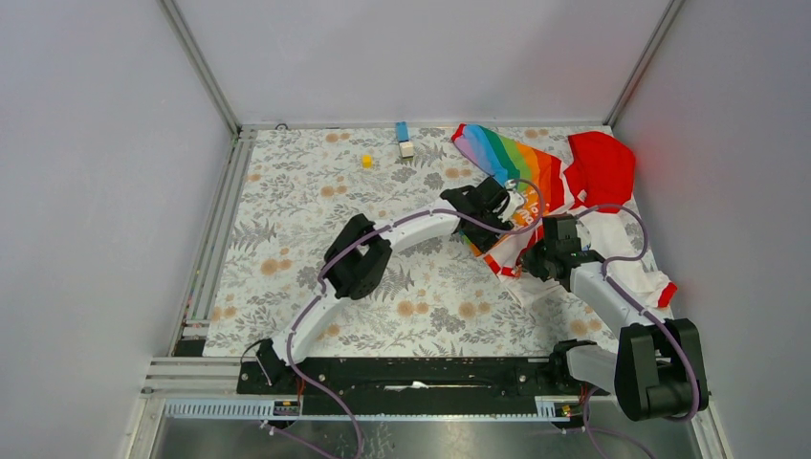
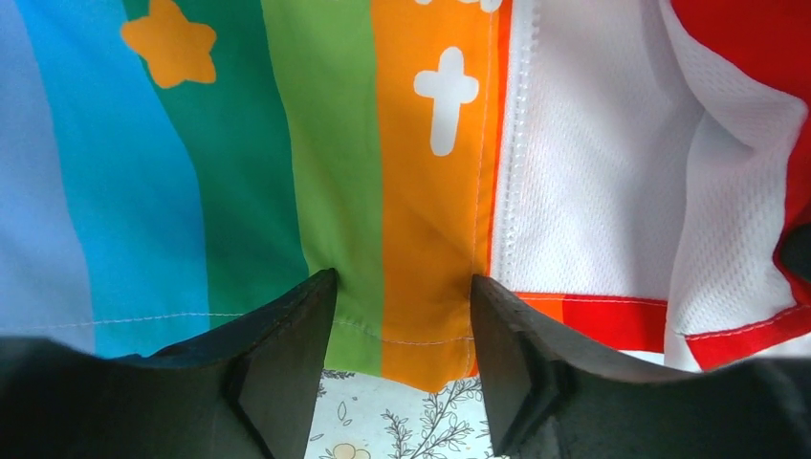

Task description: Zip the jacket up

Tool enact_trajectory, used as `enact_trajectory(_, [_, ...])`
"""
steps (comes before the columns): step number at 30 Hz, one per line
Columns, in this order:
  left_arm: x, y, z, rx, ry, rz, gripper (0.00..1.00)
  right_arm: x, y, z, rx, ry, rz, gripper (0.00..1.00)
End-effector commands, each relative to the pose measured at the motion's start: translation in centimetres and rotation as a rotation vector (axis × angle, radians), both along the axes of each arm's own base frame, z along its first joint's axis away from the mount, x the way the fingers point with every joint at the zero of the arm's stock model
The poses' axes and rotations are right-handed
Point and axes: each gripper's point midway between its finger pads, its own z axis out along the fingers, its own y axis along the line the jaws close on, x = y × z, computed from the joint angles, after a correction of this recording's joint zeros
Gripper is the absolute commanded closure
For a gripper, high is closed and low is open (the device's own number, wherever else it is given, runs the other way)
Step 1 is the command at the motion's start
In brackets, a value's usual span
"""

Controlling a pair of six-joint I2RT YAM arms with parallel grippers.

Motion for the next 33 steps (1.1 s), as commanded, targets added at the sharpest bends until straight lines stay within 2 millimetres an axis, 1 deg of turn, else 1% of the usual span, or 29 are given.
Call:
enact_trajectory(1, [-0.6, 1.5, -2.4, 0.122, -0.043, 0.036, 0.45, 0.4, -0.4, 0.6, -0.022, -0.03, -0.003, 1.0])
enact_trajectory(4, [-0.4, 1.3, -2.6, 0.146, -0.082, 0.055, 0.56, 0.5, -0.4, 0.6, -0.018, -0.029, -0.006, 1.0])
enact_trajectory(6, [0.1, 0.9, -1.8, 0.122, -0.104, 0.069, 0.65, 0.5, -0.4, 0.5, -0.02, -0.026, -0.005, 1.0])
enact_trajectory(9, [0.6, -0.5, 0.7, 0.026, -0.11, 0.063, 0.73, 0.5, -0.4, 0.2, -0.029, -0.025, 0.001, 1.0])
enact_trajectory(13, [0.4, -2.3, 3.7, -0.139, -0.04, 0.045, 0.81, 1.2, 0.1, 0.2, -0.025, -0.04, 0.045, 1.0])
enact_trajectory(15, [0.1, -2.9, 4.8, -0.222, -0.006, 0.028, 0.82, 1.6, 0.8, 0.4, 0.001, -0.051, 0.079, 1.0])
enact_trajectory(17, [-0.2, -3.0, 5.5, -0.298, 0.038, 0.013, 0.82, 1.7, 1.5, 0.3, 0.04, -0.062, 0.094, 1.0])
enact_trajectory(19, [-0.4, -2.7, 5.9, -0.34, 0.078, 0.015, 0.81, 1.9, 2.1, 0.4, 0.07, -0.083, 0.109, 1.0])
enact_trajectory(23, [0.2, -1.4, 6.1, -0.338, 0.079, 0.043, 0.79, 1.9, 1.9, 0.2, 0.068, -0.09, 0.089, 1.0])
enact_trajectory(26, [0.6, -0.9, 6.5, -0.346, 0.072, 0.059, 0.81, 2.0, 1.8, 0.1, 0.061, -0.088, 0.085, 1.0])
enact_trajectory(29, [0.4, -1.2, 7.6, -0.402, 0.095, 0.053, 0.83, 2.0, 1.9, -0.1, 0.065, -0.08, 0.088, 1.0])
enact_trajectory(33, [-0.1, -2.2, 9.0, -0.508, 0.158, 0.03, 0.87, 2.0, 2.4, 0.0, 0.106, -0.067, 0.079, 1.0])
